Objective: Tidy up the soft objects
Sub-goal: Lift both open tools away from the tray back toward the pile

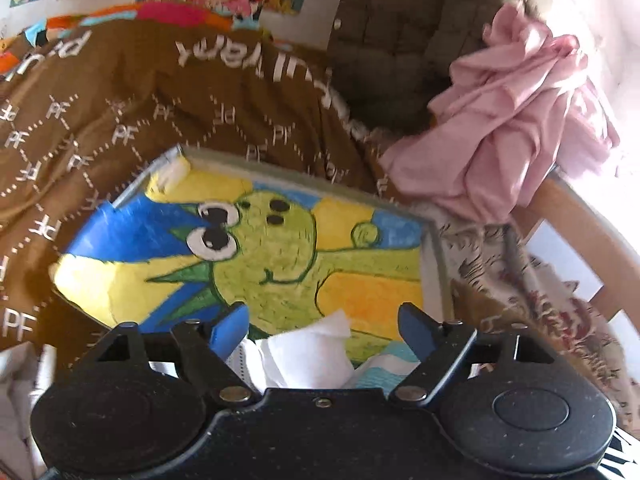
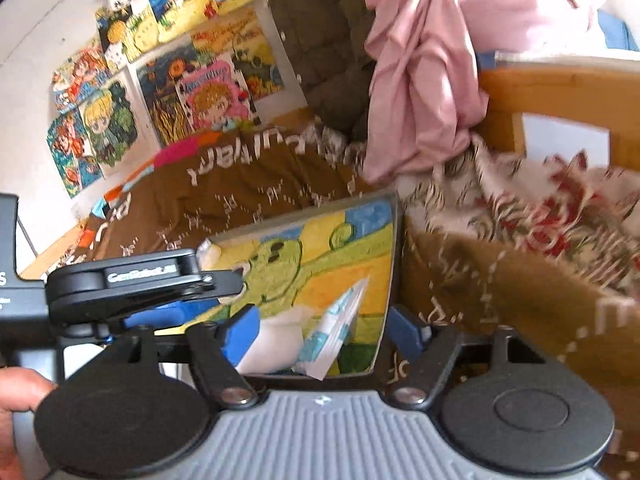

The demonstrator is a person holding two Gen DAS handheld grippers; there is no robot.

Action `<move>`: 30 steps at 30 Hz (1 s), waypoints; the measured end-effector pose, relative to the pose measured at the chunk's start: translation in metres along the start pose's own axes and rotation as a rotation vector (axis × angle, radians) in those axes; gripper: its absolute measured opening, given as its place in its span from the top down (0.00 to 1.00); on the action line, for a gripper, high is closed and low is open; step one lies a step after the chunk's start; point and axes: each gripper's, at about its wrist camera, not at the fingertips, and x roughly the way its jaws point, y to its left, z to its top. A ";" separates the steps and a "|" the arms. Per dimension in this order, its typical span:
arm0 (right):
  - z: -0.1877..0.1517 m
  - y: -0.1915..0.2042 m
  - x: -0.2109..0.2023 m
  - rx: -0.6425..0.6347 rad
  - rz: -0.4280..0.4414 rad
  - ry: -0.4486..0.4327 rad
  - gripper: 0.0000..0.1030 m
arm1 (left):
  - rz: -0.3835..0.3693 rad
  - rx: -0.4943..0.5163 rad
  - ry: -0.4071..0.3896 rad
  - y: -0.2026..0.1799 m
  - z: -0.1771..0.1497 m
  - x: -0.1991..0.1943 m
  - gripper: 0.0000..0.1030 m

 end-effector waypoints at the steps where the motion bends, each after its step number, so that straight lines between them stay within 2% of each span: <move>1: 0.001 0.002 -0.007 -0.004 -0.002 -0.013 0.22 | -0.003 -0.007 -0.010 0.002 0.002 -0.008 0.17; 7: 0.003 0.024 -0.052 -0.060 -0.002 -0.088 0.12 | 0.000 -0.016 -0.094 0.009 0.000 -0.064 0.13; 9: 0.001 0.032 -0.068 -0.078 0.002 -0.106 0.08 | 0.004 -0.014 -0.119 0.012 -0.006 -0.084 0.04; 17: -0.022 0.064 -0.122 -0.119 -0.003 -0.197 0.00 | 0.005 -0.042 -0.162 0.039 -0.042 -0.156 0.02; 27: -0.068 0.107 -0.172 -0.178 0.015 -0.216 0.00 | 0.052 -0.079 -0.230 0.081 -0.097 -0.234 0.01; 30: -0.082 0.118 -0.186 -0.197 0.019 -0.206 0.00 | 0.050 -0.088 -0.216 0.096 -0.111 -0.253 0.01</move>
